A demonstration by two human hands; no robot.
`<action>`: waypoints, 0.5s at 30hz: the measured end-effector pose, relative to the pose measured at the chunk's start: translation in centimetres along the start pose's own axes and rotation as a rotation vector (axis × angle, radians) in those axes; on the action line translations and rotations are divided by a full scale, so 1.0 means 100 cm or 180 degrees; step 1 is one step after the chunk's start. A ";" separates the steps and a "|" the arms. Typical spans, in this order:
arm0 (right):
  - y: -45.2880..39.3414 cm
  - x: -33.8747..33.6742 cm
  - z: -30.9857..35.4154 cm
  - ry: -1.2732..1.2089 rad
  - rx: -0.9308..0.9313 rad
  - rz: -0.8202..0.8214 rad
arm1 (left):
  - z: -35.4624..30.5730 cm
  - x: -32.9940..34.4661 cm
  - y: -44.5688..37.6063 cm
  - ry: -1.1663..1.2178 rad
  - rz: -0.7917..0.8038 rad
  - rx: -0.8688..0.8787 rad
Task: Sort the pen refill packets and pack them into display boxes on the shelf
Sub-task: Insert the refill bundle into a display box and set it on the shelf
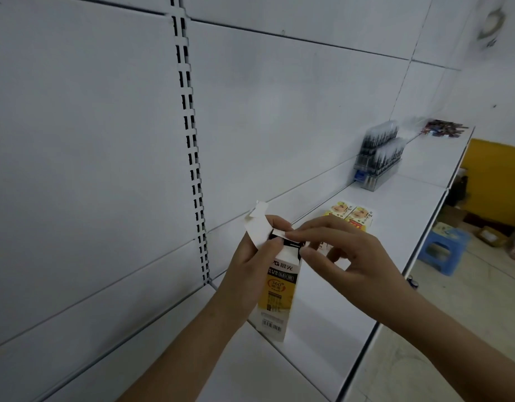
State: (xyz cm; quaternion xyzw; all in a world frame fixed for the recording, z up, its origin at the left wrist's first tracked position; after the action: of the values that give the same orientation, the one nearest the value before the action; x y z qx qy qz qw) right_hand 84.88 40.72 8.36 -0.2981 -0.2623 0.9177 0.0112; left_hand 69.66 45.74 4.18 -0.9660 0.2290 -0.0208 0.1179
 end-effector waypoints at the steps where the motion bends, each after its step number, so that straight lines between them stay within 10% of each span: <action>1: 0.001 0.002 -0.001 -0.0046 -0.0007 -0.0007 | 0.001 0.001 0.001 0.0072 -0.0001 0.0002; 15: 0.009 0.009 -0.009 -0.1177 0.0845 -0.0293 | 0.004 0.002 -0.001 0.0250 0.0043 -0.0079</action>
State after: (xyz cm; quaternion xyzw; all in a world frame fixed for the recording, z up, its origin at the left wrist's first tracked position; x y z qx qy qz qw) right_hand 84.79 40.49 6.84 -0.1085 -0.1502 0.9817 0.0439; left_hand 69.92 45.81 3.85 -0.9643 0.2403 -0.0550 0.0969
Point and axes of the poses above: each hand's wrist, its own y-axis away from the middle knuckle, its own x-axis out of the palm, z = x × y, the point moved 3 cm from there along -y, towards the middle knuckle, and after that the axes turned 8 degrees about -y, right-handed, at the moved point
